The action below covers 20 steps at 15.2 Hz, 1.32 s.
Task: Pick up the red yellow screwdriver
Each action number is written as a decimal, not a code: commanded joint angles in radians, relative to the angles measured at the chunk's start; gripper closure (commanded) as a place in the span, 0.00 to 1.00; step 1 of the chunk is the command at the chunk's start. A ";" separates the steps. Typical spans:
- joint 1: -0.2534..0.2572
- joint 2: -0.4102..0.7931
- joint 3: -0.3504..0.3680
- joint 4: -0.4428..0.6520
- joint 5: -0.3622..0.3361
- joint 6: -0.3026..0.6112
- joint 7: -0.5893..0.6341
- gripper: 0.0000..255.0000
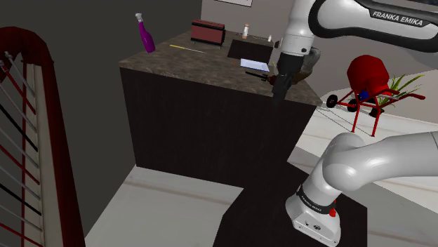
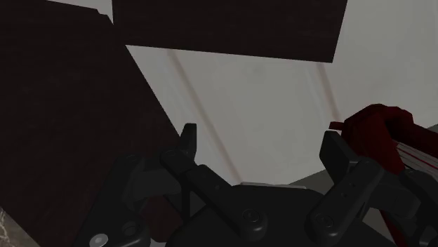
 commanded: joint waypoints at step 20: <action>-0.074 0.481 -0.349 0.307 -0.189 0.185 -0.432 0.00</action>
